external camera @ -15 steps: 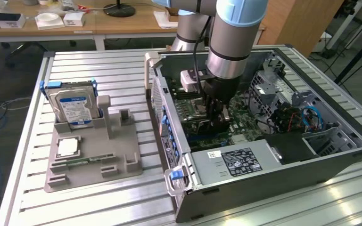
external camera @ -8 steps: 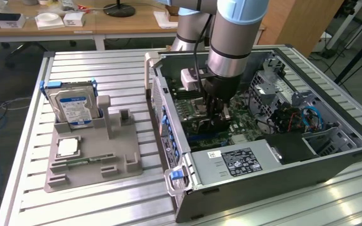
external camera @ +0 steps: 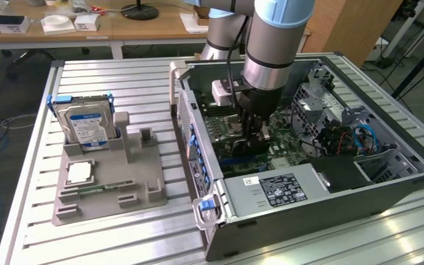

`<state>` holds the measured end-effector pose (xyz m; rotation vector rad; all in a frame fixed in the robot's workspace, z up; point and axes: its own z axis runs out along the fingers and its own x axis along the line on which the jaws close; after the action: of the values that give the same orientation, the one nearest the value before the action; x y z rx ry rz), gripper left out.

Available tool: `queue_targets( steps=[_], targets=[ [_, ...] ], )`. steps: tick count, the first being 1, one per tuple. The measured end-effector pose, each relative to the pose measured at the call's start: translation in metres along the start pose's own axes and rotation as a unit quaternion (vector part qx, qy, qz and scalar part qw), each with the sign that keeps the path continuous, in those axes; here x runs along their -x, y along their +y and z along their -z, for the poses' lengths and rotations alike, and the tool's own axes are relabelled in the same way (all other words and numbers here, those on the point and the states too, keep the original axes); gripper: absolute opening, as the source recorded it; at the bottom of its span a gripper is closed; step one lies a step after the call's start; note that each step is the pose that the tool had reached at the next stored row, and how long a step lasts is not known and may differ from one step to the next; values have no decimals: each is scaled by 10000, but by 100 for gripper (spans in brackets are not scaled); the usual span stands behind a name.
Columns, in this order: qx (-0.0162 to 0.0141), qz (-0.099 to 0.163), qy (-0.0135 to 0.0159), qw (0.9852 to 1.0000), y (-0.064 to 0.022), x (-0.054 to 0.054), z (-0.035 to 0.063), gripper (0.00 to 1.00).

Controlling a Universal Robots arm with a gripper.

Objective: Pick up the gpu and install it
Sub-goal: 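Insert the gpu into the slot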

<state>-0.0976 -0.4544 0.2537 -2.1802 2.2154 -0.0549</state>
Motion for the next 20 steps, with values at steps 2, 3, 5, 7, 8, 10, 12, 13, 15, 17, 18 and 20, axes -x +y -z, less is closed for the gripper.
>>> queue_targets(
  steps=[2, 3, 5, 7, 8, 10, 12, 13, 15, 17, 18, 20],
  targets=[
    [-1, 0, -1, 10000, 0, 0, -10, 26],
    [-1, 0, 0, 10000, 1, -1, -15, 26],
    [0, -8, 1, 10000, 1, -3, -25, 26],
    [-1, -22, 1, 10000, 3, -5, -34, 26],
    [-1, -27, 1, 10000, 3, -6, -38, 26],
    [-1, -35, 2, 10000, 4, -7, -46, 26],
    [-1, -41, 2, 10000, 6, -8, -55, 26],
    [-1, -43, 3, 10000, 7, -8, -59, 26],
    [-1, -49, 3, 10000, 10, -8, -68, 26],
    [0, -51, 4, 10000, 12, -8, -74, 26],
    [0, -52, 5, 10000, 12, -8, -77, 26],
    [0, -54, 5, 10000, 13, -8, -81, 26]
  ],
)
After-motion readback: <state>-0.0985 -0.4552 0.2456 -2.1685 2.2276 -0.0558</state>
